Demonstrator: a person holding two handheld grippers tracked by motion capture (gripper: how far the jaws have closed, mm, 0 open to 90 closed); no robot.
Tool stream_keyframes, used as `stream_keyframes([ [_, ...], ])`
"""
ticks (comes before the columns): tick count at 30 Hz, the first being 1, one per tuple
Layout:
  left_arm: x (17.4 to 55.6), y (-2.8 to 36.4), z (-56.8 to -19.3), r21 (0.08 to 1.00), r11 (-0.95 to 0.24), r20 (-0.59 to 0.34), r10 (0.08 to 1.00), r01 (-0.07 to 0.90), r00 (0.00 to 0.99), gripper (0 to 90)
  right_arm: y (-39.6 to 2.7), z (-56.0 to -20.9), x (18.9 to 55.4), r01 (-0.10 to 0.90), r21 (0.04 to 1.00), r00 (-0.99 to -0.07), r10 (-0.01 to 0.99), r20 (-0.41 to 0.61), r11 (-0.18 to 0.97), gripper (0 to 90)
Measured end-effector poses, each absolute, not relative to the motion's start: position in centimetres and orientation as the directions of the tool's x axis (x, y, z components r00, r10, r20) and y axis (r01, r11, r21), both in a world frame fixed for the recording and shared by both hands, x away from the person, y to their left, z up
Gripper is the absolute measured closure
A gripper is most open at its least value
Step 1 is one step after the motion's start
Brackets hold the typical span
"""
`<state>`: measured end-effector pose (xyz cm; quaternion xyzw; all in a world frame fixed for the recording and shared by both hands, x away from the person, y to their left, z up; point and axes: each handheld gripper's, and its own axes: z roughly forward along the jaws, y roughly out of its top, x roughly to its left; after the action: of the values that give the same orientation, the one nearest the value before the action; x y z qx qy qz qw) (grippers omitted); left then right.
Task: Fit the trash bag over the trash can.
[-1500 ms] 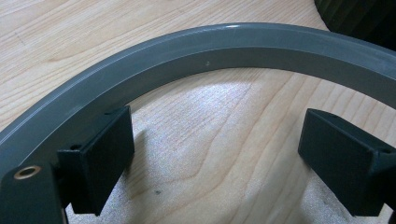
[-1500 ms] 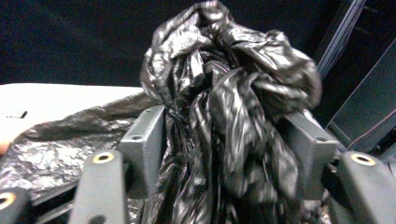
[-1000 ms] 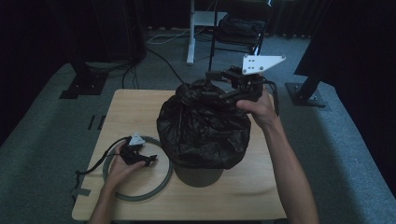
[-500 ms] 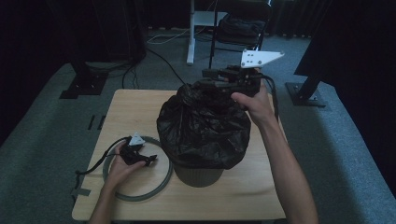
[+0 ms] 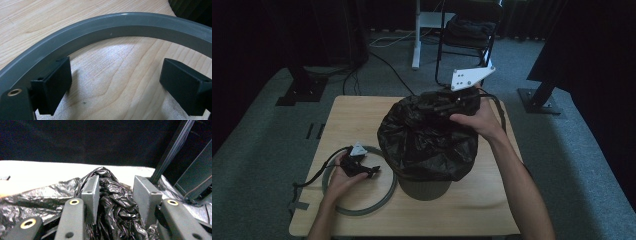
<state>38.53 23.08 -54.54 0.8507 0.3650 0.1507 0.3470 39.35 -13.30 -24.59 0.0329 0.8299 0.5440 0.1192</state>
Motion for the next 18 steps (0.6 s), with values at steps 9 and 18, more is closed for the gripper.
stream_keyframes([
  [9, 38.5, 23.1, -54.5, 0.701, -0.493, 0.003, 0.726, 0.516, 0.688, 10.8, -14.9, -26.2, 40.0, -0.030, 0.897, -0.972, 0.195, -0.129, 0.441, 56.8],
  [18, 38.5, 23.1, -54.5, 0.701, -0.493, 0.004, 0.726, 0.516, 0.688, 10.8, -16.1, -26.8, 40.0, -0.004, 0.870, -0.971, 0.206, -0.122, 0.494, 57.2],
])
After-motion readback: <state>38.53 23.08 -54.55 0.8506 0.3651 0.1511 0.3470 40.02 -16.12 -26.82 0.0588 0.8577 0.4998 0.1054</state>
